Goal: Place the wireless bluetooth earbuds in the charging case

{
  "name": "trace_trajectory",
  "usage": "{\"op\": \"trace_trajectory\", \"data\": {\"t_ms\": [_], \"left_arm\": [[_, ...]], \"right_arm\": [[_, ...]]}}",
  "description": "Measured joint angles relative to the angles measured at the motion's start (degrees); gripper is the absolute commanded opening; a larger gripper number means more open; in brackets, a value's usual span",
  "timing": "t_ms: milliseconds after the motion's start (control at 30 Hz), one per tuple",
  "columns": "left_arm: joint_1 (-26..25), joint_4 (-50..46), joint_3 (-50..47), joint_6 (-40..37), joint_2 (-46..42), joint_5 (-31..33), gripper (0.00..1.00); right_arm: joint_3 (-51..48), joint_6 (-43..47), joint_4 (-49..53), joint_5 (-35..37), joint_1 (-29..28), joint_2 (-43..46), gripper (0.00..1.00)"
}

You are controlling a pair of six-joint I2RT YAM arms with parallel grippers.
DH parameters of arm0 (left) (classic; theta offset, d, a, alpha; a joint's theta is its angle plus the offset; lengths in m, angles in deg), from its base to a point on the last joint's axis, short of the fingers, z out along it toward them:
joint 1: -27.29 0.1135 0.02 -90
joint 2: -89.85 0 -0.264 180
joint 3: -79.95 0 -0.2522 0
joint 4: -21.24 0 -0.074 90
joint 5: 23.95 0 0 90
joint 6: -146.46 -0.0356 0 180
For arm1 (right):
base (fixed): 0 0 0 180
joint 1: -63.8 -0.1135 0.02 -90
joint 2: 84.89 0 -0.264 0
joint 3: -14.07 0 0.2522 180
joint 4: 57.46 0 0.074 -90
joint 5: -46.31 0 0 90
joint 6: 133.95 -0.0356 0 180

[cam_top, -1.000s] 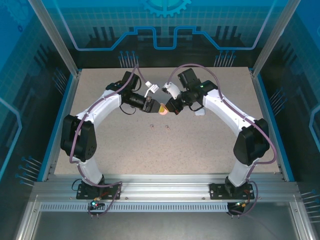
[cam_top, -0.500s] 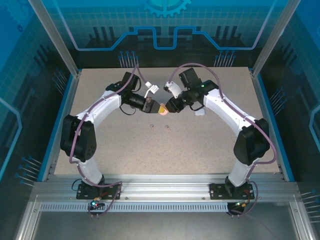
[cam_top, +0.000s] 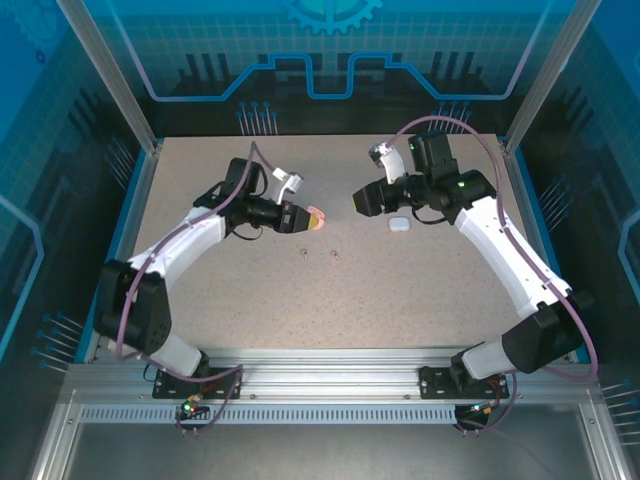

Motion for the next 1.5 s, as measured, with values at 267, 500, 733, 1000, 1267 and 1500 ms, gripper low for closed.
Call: {"op": "trace_trajectory", "data": {"t_ms": [267, 500, 733, 1000, 1267, 1500], "left_arm": [[0.0, 24.4, -15.2, 4.7, -13.8, 15.3, 0.0], [0.0, 41.2, -23.1, 5.0, -20.3, 30.2, 0.0], [0.0, 49.2, -23.5, 4.7, -23.6, 39.6, 0.0], [0.0, 49.8, -21.7, 4.7, -23.8, 42.6, 0.0], [0.0, 49.8, -20.3, 4.7, -24.0, 43.0, 0.0], [0.0, 49.8, -20.3, 4.7, -24.1, 43.0, 0.0]], "right_arm": [[-3.1, -10.4, -0.2, 8.0, -5.5, -7.1, 0.61], [2.7, -16.5, 0.8, 14.5, -12.8, -20.2, 0.57], [15.0, -20.0, 4.9, 19.8, -16.7, -34.5, 0.53], [27.1, -21.6, 11.0, 24.3, -20.0, -46.3, 0.46], [33.6, -22.1, 16.0, 28.3, -22.4, -52.9, 0.44], [36.4, -22.4, 18.4, 29.7, -23.2, -55.5, 0.43]]}}
